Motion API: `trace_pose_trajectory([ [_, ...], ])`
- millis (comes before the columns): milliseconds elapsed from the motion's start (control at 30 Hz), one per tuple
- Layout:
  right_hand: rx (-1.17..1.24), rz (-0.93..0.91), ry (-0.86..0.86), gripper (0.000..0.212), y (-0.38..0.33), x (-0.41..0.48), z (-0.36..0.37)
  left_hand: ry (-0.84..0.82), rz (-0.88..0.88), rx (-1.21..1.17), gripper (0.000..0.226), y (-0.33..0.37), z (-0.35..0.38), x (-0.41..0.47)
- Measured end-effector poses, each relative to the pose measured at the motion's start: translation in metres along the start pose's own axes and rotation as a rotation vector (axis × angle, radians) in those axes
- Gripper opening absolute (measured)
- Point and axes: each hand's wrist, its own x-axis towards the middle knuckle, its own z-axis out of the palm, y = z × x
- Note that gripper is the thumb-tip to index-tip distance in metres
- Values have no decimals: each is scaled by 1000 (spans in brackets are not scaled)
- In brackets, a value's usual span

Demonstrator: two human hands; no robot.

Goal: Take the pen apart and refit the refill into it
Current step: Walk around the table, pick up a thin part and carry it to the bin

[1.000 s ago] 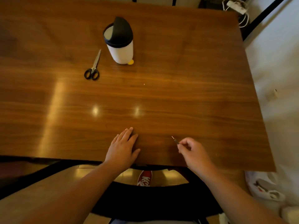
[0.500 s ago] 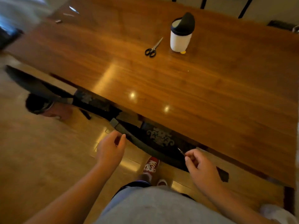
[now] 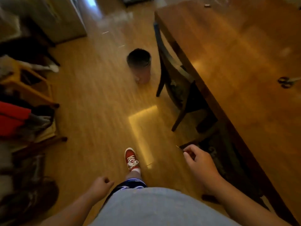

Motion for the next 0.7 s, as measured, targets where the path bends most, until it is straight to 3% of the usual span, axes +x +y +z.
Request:
trace_pose_trajectory([
  [333,-63,-69,-216,12,-168,154,122,-17,-149,-191,27,-107,-108,87],
  [533,-71,1,-256,13,-214,218,139,43,-87,-208,24,-86,-195,130],
  [700,-109,78,-201,9,-227,265,141,27,18,-281,23,-29,-252,170],
])
